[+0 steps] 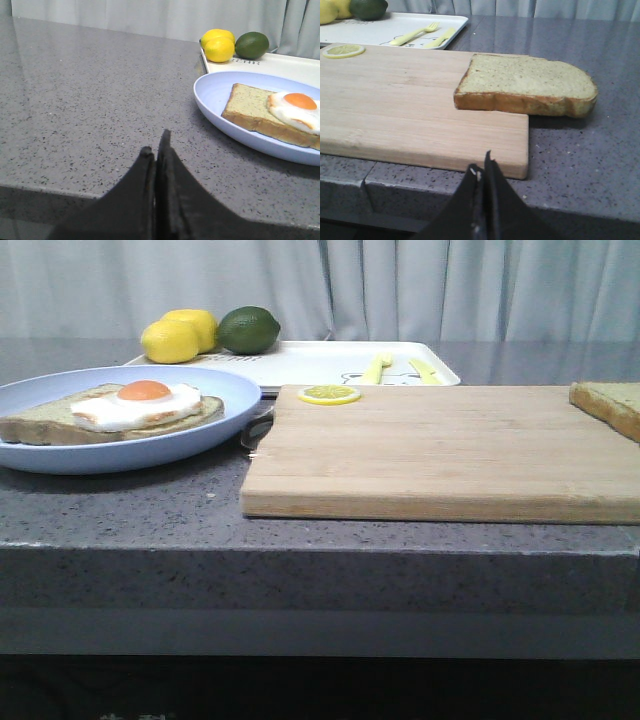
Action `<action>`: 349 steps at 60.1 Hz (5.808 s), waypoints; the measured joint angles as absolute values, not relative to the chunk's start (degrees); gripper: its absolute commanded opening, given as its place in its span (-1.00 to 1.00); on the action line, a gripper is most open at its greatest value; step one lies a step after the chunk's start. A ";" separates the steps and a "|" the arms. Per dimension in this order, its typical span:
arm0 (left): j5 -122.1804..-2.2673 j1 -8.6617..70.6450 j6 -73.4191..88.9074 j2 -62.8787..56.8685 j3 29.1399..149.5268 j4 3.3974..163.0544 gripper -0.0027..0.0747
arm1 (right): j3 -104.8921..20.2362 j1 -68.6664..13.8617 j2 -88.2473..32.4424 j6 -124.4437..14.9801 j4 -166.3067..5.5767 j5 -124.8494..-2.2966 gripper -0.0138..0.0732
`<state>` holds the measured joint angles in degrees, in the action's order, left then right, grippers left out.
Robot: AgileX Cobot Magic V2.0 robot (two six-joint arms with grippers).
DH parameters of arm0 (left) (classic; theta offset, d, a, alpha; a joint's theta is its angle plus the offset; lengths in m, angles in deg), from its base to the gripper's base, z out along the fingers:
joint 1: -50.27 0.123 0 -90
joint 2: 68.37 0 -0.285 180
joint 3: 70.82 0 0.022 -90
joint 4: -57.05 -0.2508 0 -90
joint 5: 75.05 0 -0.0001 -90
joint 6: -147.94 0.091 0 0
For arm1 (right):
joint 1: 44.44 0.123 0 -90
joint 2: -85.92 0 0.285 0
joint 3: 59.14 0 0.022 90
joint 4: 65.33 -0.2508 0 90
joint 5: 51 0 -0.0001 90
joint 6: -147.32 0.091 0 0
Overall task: Place bread and move sandwich to tray
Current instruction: 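Move the right gripper toward the bread slice beside the cutting board, then close the right gripper on the edge of the bread slice, then lift the bread with the right gripper and carry it over the egg toast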
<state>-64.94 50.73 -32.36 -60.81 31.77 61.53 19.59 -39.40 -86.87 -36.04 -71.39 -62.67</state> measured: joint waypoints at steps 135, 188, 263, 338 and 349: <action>-62.41 50.73 -32.36 -40.98 55.29 60.06 -0.98 | -8.38 -39.40 -70.74 -36.04 -72.89 -68.50 -0.86; -63.03 50.73 -32.36 -34.80 57.68 60.03 0.69 | -16.45 -39.40 -58.51 -36.04 -72.89 -78.91 0.59; -63.03 49.75 -32.36 -34.80 57.68 59.93 0.69 | -70.99 -77.23 18.89 -59.02 -101.61 -120.63 0.51; -63.03 49.75 -32.36 -34.80 57.68 59.93 0.69 | -64.55 -69.49 18.00 -57.80 -96.04 -119.45 -0.41; -63.03 49.75 -32.36 -34.80 57.68 59.93 0.69 | -64.42 -69.49 15.43 -55.63 -95.76 -119.56 -0.87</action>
